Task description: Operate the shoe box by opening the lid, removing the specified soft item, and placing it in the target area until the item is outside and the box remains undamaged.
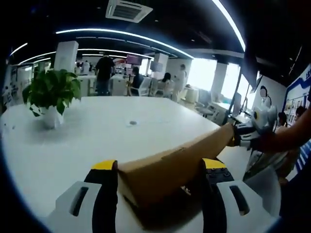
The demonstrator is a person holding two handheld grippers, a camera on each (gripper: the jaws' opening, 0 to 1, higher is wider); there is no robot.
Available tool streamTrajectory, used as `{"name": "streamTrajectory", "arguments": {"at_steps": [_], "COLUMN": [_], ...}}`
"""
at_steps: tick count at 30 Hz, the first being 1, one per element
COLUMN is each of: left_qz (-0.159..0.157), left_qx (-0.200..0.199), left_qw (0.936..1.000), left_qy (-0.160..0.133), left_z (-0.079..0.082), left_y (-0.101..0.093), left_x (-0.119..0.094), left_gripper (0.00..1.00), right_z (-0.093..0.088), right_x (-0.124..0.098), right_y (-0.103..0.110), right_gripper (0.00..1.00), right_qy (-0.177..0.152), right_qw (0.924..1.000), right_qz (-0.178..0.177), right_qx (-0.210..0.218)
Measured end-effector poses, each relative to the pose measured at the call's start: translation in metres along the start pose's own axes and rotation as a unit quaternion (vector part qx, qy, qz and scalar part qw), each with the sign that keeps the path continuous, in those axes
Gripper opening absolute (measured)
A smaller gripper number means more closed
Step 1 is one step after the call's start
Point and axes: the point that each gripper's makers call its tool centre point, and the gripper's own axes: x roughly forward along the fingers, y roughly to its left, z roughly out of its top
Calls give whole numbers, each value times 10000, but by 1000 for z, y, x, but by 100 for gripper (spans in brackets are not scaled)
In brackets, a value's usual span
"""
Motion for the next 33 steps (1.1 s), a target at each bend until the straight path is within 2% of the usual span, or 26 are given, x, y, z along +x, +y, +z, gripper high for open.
{"name": "streamTrajectory", "arguments": {"at_steps": [3,10,13,16,19,21,22,23,25,26,27,28,29,30,31,32,33], "left_qz": [4,7,46,181,354,516,584,531,565,499,519,534,503,445,519,493,424], "left_qx": [-7,31,20,-52,-196,-342,-456,-652,-652,-711,-700,-722,-924,-1013,-894,-832,-767], "left_qw": [10000,9999,9997,9989,9985,9979,9972,9964,9934,9929,9943,9938,9889,9852,9819,9809,9765], "left_qy": [-43,-132,-220,-437,-378,-208,-3,-90,755,818,615,655,1048,1312,1587,1690,1971], "left_z": [5,14,22,33,29,14,1,-2,-40,-46,-41,-45,-62,-73,-84,-88,-98], "left_y": [1,-2,0,9,21,31,35,35,36,33,33,33,32,28,28,27,21], "left_x": [0,2,-1,-12,-22,-33,-39,-39,-44,-44,-40,-38,-37,-35,-31,-30,-26], "left_gripper": [68,67,63,65,66,64,60,61,47,40,39,38,39,38,36,34,33], "right_z": [3,9,12,14,16,17,18,19,19,20,20,20,21,20,20,20,20], "right_x": [1,5,6,7,8,9,10,11,12,12,13,13,13,13,13,13,13], "right_y": [-6,-15,-19,-21,-24,-25,-26,-26,-27,-28,-28,-28,-28,-28,-28,-29,-30], "right_gripper": [7,2,1,0,0,0,0,0,0,0,0,0,0,0,0,0,0], "right_qy": [-49,-77,-36,28,120,162,199,221,276,298,323,348,371,398,403,415,432], "right_qw": [9999,9987,9985,9983,9982,9981,9981,9981,9979,9978,9977,9976,9976,9975,9975,9974,9974], "right_qz": [-162,-482,-540,-578,-580,-585,-587,-571,-587,-590,-590,-591,-587,-587,-583,-579,-576], "right_qx": [-6,-132,-91,-116,-65,-39,-25,0,17,21,39,44,40,52,54,55,57]}}
